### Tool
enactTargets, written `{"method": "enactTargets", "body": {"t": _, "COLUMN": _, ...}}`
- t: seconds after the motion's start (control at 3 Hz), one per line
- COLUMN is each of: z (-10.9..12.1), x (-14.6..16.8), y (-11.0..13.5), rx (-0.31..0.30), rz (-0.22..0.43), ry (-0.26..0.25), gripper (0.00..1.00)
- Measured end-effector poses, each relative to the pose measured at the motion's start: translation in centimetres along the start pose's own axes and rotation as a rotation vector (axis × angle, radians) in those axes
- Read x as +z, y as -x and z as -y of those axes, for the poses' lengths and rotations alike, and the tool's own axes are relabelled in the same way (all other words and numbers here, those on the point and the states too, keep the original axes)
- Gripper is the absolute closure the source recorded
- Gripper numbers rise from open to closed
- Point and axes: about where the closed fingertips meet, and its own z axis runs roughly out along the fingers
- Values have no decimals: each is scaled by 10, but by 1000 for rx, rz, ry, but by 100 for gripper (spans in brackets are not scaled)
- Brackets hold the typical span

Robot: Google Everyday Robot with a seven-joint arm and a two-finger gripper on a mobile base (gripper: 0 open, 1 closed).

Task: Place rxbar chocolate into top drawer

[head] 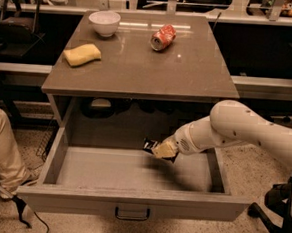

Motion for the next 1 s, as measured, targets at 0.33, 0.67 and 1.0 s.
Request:
{"method": "enactTargets", "body": {"t": 0.33, "z": 5, "x": -2, "y": 0, "rx": 0, "rz": -2, "ry": -9, "gripper": 7}}
{"method": "enactTargets", "body": {"t": 0.67, "z": 34, "x": -32, "y": -13, "rx": 26, "rz": 16, "ry": -44, "gripper": 0}}
{"method": "enactTargets", "body": {"t": 1.0, "z": 74, "x": -102, "y": -29, "rx": 56, "rz": -10, "ry": -117, "gripper": 0}}
